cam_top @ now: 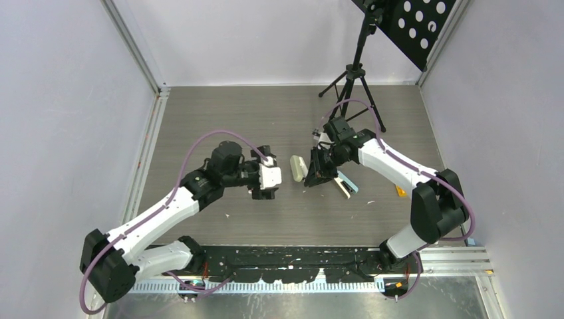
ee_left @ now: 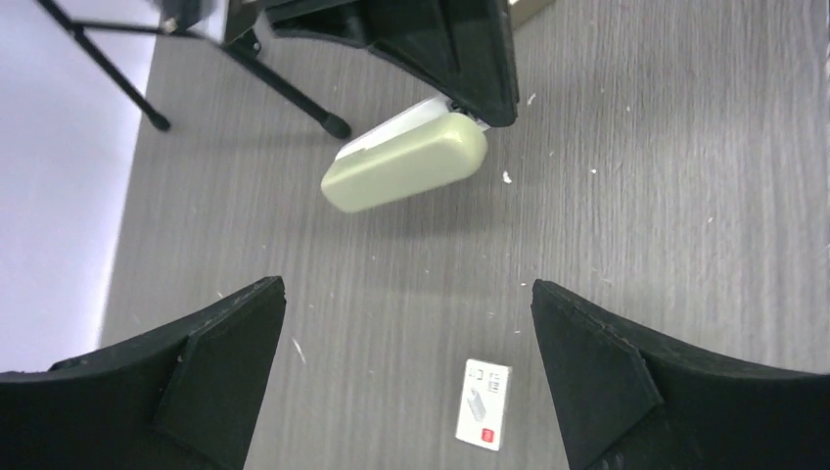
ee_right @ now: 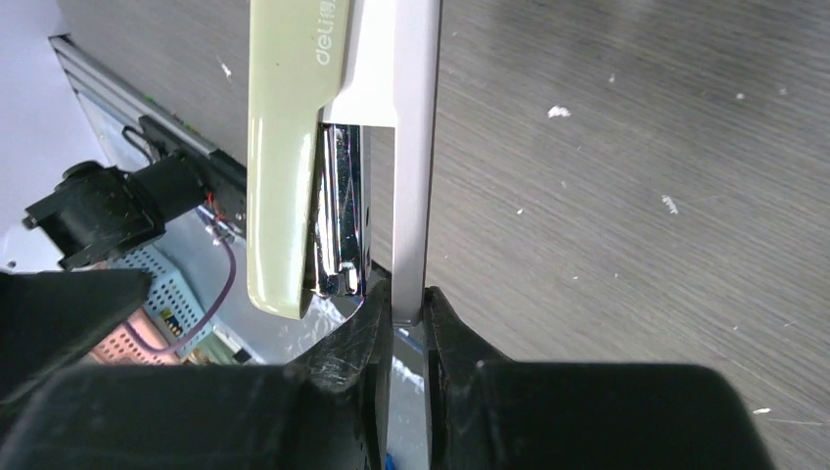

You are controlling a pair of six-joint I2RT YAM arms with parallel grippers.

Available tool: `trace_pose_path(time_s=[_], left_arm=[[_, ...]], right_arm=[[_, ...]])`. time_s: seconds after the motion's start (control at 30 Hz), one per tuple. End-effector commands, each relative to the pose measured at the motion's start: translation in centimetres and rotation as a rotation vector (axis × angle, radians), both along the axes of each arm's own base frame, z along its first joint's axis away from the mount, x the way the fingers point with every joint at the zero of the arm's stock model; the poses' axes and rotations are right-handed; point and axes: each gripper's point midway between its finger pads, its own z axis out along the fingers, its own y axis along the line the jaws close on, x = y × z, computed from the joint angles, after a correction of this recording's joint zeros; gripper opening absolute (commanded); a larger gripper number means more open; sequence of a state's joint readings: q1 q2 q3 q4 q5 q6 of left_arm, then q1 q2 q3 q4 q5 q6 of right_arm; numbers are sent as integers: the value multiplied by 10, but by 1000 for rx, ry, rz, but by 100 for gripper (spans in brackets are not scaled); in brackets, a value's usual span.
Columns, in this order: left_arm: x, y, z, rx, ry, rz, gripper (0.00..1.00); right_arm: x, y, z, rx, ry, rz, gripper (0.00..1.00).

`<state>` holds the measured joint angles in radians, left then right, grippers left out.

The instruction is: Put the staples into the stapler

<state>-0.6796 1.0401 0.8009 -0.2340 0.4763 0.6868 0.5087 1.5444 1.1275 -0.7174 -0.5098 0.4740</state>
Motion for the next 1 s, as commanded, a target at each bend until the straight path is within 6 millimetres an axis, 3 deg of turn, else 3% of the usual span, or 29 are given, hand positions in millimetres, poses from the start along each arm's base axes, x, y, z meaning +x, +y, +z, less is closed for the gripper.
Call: trace_pose_path(time_s=[0.0,0.33,0.67,0.8,0.97], left_arm=[[-4,-31,14,70,-263,-172,100],[-18,-64,-9,173,-371,-272,87],[-12,-71,-10,200,-406,-284,80],[-16,-71,-15,213,-385,-301,67],[-20,-73,-19,222,-368,-306,34]], right_arm=[[-8,11,33,90,-5,86,0],[-23,15,39,103,44,160,0],[-38,26,35,90,61,220,0],[-39,28,37,92,54,228,0],[-37,30,38,89,44,231,0]])
